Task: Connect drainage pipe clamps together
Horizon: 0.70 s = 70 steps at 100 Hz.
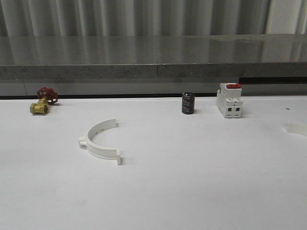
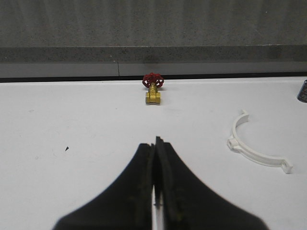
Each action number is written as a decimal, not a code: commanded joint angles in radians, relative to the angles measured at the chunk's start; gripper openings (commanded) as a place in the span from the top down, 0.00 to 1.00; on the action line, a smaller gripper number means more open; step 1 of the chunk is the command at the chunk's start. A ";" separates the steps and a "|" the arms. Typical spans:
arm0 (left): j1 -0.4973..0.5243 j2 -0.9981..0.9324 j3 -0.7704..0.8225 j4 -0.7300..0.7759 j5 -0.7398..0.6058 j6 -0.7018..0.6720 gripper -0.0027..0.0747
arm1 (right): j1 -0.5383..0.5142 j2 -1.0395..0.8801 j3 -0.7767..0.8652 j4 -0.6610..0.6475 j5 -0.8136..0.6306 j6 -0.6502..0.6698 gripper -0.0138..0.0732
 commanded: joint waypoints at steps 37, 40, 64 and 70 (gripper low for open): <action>0.003 0.011 -0.024 0.001 -0.082 -0.001 0.99 | -0.002 0.499 -0.259 -0.013 0.164 -0.005 0.37; 0.003 0.011 -0.024 0.001 -0.082 -0.001 0.99 | -0.002 0.521 -0.268 -0.013 0.164 -0.005 0.27; 0.003 0.011 -0.024 0.001 -0.082 -0.001 0.99 | -0.003 0.699 -0.323 -0.008 0.116 0.005 0.24; 0.003 0.011 -0.024 0.001 -0.082 -0.001 0.99 | -0.004 0.757 -0.340 -0.011 0.106 0.019 0.26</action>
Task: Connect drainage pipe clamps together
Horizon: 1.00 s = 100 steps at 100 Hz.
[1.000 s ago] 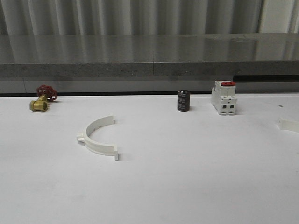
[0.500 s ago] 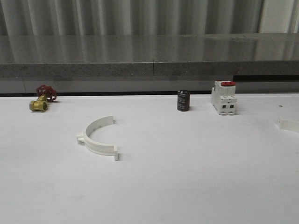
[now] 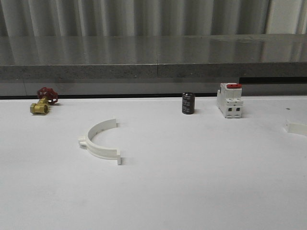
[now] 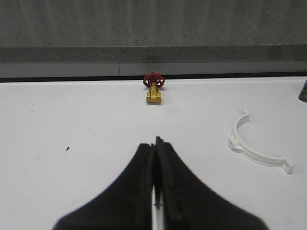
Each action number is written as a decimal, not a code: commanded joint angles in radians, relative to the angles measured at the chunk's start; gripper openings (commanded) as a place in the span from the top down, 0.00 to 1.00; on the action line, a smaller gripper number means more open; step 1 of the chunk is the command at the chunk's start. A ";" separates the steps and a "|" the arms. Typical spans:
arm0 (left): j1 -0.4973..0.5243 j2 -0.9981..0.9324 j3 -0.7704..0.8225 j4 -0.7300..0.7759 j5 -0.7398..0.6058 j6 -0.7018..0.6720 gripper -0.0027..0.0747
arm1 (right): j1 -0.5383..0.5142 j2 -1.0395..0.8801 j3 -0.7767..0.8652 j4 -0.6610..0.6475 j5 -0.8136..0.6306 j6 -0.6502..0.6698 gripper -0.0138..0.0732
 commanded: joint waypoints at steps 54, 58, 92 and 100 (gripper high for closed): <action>0.003 0.011 -0.025 -0.001 -0.082 -0.002 0.99 | -0.128 0.632 -0.350 -0.006 -0.019 0.089 0.26; 0.003 0.011 -0.025 -0.001 -0.082 -0.002 0.99 | -0.137 0.673 -0.378 -0.004 -0.011 0.089 0.26; 0.003 0.011 -0.025 -0.001 -0.082 -0.002 0.99 | -0.168 0.914 -0.547 0.020 0.033 0.087 0.26; 0.003 0.011 -0.025 -0.001 -0.082 -0.002 0.99 | -0.168 0.951 -0.571 0.022 0.029 0.087 0.26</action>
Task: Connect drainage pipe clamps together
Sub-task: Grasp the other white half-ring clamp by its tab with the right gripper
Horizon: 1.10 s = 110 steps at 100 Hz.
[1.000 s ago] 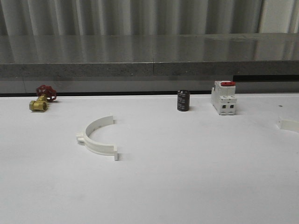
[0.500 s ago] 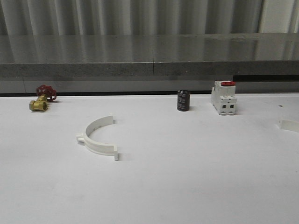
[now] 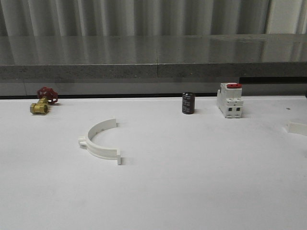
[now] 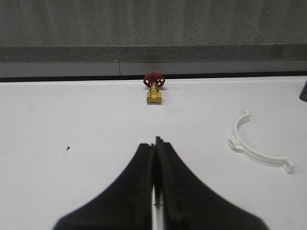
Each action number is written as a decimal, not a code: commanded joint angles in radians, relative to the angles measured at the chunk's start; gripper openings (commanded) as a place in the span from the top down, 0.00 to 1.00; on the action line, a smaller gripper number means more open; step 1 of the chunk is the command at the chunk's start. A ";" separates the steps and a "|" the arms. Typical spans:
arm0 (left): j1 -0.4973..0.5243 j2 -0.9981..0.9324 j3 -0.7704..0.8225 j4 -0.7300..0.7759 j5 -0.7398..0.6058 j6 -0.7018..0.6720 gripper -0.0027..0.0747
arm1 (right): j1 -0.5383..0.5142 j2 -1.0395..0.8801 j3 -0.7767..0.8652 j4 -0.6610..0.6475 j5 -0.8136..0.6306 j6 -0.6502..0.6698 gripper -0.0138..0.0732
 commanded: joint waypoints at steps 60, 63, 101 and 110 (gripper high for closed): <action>0.003 0.011 -0.025 -0.002 -0.082 -0.002 0.99 | 0.000 -0.012 -0.089 0.017 0.029 0.000 0.87; 0.003 0.011 -0.025 -0.002 -0.082 -0.002 0.99 | 0.005 -0.028 -0.089 0.017 0.035 0.000 0.88; 0.003 0.011 -0.025 -0.002 -0.082 -0.002 0.99 | 0.256 -0.139 -0.090 0.022 0.121 0.157 0.88; 0.003 0.011 -0.025 -0.002 -0.082 -0.002 0.99 | 0.344 -0.140 -0.100 0.022 0.134 0.211 0.88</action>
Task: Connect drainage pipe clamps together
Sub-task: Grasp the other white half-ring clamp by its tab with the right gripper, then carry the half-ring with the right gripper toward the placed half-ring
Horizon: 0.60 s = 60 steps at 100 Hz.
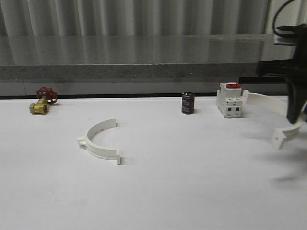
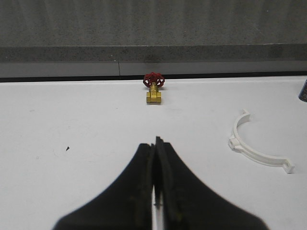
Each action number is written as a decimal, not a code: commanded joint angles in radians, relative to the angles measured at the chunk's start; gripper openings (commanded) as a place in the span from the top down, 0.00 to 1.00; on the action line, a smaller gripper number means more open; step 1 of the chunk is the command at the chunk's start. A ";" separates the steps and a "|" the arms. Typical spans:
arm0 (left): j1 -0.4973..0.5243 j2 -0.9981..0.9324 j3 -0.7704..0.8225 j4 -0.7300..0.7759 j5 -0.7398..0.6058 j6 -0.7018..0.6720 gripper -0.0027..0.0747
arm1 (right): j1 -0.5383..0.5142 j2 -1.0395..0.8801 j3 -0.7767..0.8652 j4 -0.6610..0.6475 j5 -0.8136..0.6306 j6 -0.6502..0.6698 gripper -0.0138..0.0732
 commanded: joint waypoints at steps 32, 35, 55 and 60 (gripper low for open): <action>0.003 0.011 -0.025 -0.002 -0.082 -0.002 0.99 | 0.235 0.004 -0.144 -0.036 0.046 0.196 0.88; 0.003 0.011 -0.025 -0.002 -0.082 -0.002 0.99 | 0.246 0.025 -0.165 -0.052 0.060 0.213 0.88; 0.003 0.011 -0.025 -0.002 -0.082 -0.002 0.99 | 0.334 0.139 -0.305 -0.092 0.085 0.275 0.88; 0.003 0.011 -0.025 -0.002 -0.082 -0.002 0.99 | 0.353 0.168 -0.340 -0.092 0.087 0.275 0.88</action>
